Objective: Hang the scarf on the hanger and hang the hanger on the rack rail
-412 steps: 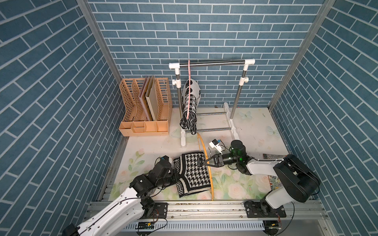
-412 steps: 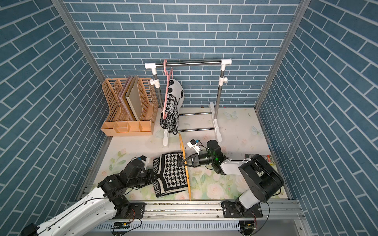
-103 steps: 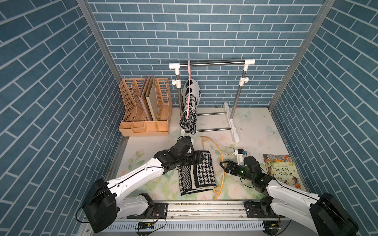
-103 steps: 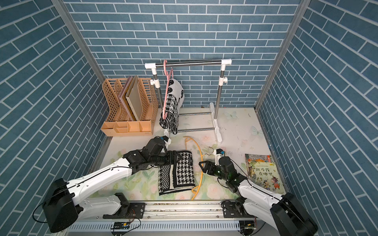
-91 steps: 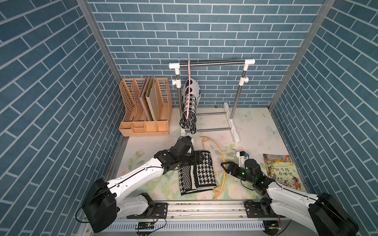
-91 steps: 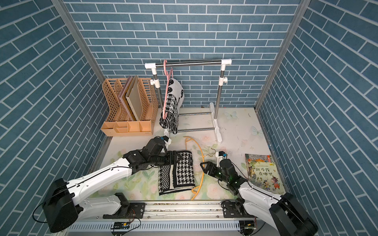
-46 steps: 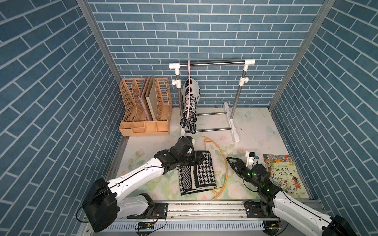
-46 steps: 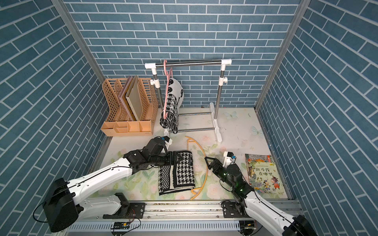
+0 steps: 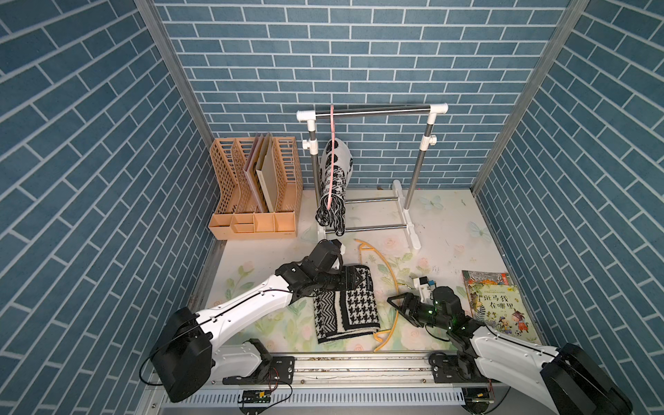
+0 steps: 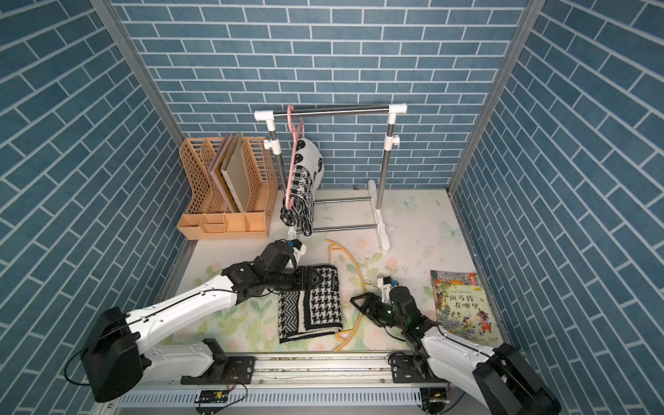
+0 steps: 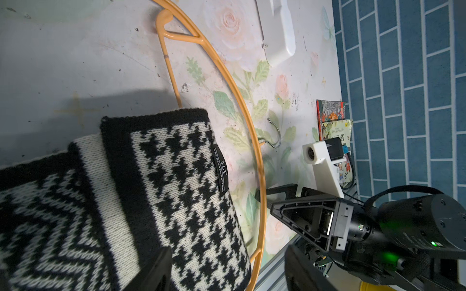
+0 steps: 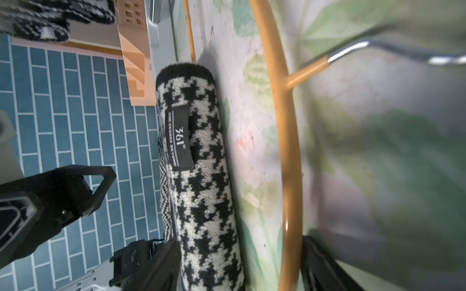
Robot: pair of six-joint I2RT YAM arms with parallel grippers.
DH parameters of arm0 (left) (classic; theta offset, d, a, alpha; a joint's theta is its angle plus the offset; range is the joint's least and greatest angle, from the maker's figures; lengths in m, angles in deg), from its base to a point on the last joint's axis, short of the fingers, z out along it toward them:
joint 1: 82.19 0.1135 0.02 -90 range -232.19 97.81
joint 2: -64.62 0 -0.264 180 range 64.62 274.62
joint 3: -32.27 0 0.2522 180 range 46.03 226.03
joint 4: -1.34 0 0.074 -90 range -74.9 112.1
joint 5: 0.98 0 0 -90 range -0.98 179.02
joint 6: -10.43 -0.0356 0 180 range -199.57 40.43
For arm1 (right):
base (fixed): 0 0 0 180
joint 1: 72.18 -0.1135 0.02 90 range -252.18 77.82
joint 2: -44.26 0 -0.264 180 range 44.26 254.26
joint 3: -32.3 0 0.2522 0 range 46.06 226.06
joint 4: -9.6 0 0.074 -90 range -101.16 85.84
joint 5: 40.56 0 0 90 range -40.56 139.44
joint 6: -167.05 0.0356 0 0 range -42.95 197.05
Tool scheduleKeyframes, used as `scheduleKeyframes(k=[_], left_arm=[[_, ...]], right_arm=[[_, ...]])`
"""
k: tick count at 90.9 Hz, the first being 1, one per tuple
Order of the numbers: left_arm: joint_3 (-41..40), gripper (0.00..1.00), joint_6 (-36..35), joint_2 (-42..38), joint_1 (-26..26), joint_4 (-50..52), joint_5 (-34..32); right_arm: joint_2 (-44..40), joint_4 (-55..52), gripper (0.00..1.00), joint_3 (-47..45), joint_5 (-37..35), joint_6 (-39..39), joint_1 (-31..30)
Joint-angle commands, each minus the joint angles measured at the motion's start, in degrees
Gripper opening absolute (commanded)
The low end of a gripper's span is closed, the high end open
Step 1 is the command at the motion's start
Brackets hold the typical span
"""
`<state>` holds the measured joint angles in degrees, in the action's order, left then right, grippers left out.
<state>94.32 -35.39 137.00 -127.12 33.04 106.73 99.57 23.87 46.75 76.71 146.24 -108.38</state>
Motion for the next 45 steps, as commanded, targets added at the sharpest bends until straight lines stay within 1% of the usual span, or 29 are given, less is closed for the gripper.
scheduleKeyframes(k=[1, 12, 22, 28, 33, 45], left_arm=[[1.3, 0.74, -1.0, 0.5, 0.0, 0.3, -0.2], [1.3, 0.74, -0.6, 0.9, 0.0, 0.0, -0.4], [1.3, 0.74, -0.4, 1.2, 0.0, 0.0, -0.3], [1.5, 0.74, -0.3, 1.4, 0.0, 0.2, -0.3], [1.8, 0.74, -0.4, 1.6, 0.0, 0.5, -0.3], [2.2, 0.74, -0.3, 1.9, 0.0, 0.9, -0.3]], right_arm=[[2.5, -6.4, 0.76, -2.0, 5.9, -1.6, 0.1], [5.8, -5.0, 0.73, -1.5, 9.7, -1.2, 0.1], [7.5, -3.7, 0.69, -1.6, 10.3, -1.2, 0.1], [8.8, -1.7, 0.61, -1.7, 10.5, -0.9, 0.1], [10.1, -0.5, 0.57, -1.4, 10.6, -0.8, 0.1], [10.6, 0.7, 0.4, -0.2, 10.1, -0.8, 0.1]])
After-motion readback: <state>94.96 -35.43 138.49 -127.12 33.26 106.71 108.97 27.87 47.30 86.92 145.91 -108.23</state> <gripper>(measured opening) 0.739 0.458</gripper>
